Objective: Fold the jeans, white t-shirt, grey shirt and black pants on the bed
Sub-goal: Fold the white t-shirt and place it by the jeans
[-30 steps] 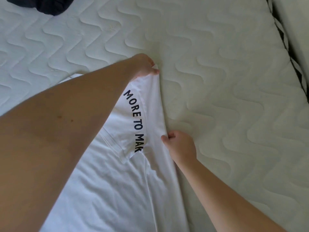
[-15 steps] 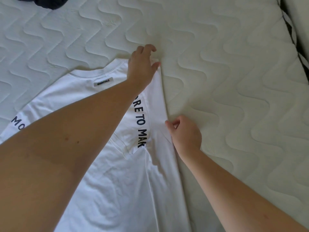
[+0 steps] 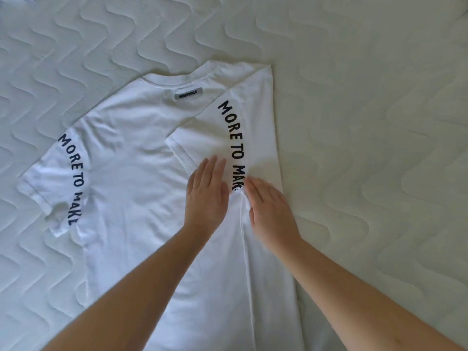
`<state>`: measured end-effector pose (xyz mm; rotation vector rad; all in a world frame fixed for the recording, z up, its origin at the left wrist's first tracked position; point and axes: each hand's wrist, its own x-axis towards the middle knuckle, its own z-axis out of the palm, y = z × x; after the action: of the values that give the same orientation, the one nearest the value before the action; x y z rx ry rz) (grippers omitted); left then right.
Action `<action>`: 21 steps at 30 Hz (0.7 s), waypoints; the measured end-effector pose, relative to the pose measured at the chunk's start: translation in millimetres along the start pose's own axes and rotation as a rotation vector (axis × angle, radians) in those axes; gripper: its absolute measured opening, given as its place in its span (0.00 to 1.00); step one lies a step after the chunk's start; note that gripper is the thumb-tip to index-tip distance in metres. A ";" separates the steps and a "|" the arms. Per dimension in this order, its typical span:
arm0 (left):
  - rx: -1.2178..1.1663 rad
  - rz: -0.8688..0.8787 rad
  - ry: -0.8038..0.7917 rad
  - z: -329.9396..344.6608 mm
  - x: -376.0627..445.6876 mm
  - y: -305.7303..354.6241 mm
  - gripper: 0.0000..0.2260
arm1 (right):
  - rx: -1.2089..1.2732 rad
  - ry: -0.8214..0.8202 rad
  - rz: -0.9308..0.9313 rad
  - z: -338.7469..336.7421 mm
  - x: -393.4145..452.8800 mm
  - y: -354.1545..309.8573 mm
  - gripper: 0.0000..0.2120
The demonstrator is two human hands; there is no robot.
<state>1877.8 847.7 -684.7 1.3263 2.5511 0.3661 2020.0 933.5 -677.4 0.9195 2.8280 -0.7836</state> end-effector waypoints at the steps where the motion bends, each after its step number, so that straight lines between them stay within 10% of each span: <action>1: 0.030 0.036 -0.034 2.9 -11.1 -5.4 0.21 | -0.025 -0.045 0.004 2.6 -3.6 -2.2 0.26; 9: 0.025 0.179 -0.131 -8.5 -20.7 -38.2 0.21 | -0.168 0.001 0.159 -0.1 12.3 -32.6 0.21; 21: -0.316 -0.425 0.094 -80.0 -105.2 -194.6 0.21 | 0.211 -0.067 0.058 36.8 46.9 -153.9 0.21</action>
<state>1761.9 644.1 -663.4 0.6510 2.6194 0.7179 1891.1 834.1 -650.3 0.9760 2.6860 -1.0990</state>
